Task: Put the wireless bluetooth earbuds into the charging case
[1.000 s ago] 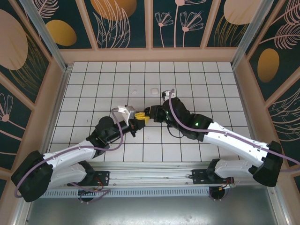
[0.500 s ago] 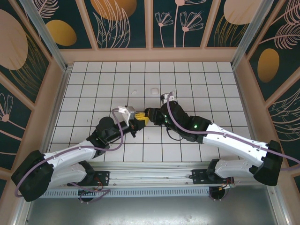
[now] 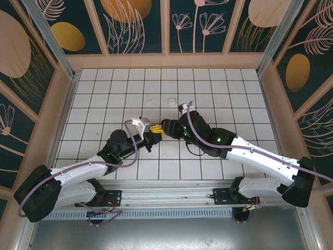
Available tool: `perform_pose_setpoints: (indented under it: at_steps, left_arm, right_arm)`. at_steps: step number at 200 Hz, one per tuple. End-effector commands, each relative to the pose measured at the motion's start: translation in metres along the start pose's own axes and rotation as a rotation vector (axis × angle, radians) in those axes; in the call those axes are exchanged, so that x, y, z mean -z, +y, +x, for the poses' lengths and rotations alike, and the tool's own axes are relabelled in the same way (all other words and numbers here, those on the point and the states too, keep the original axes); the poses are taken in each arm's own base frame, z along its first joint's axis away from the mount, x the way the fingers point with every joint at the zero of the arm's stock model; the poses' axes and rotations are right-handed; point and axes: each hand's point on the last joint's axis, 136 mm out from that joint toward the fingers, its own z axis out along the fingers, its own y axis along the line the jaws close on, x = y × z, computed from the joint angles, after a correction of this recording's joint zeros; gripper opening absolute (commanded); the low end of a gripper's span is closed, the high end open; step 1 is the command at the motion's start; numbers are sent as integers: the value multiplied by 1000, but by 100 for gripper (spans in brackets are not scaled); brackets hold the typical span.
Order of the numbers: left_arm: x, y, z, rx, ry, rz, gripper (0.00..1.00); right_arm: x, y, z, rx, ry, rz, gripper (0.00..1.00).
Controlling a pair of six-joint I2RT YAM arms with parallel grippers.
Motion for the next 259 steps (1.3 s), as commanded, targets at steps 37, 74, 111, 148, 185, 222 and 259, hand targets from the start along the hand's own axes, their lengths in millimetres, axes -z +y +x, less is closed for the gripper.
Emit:
perform_pose_setpoints:
  at_steps: [37, 74, 111, 148, 185, 222, 259]
  left_arm:
    - [1, -9, -13, -7, -61, 42, 0]
    - [1, -18, -9, -12, -38, 97, 0]
    - [10, -28, -4, -28, -17, 140, 0]
    - [17, -33, -6, -64, -43, 160, 0]
    - [10, -31, -8, -80, -32, 154, 0]
    - [2, -19, -6, -68, -24, 103, 0]
    - [-1, -8, -5, -30, -34, 51, 0]
  right_arm:
    - [32, 9, -34, -10, -55, -36, 46]
    - [35, 6, -53, -48, -86, -108, 46]
    - [17, -2, -54, -124, 28, -232, 43]
    - [-4, -3, -36, -139, 166, -272, 39]
    - [-16, 11, -12, -160, 301, -371, 27]
    - [-13, 10, -6, -139, 313, -371, 17]
    - [-3, 5, 11, -131, 371, -363, 13]
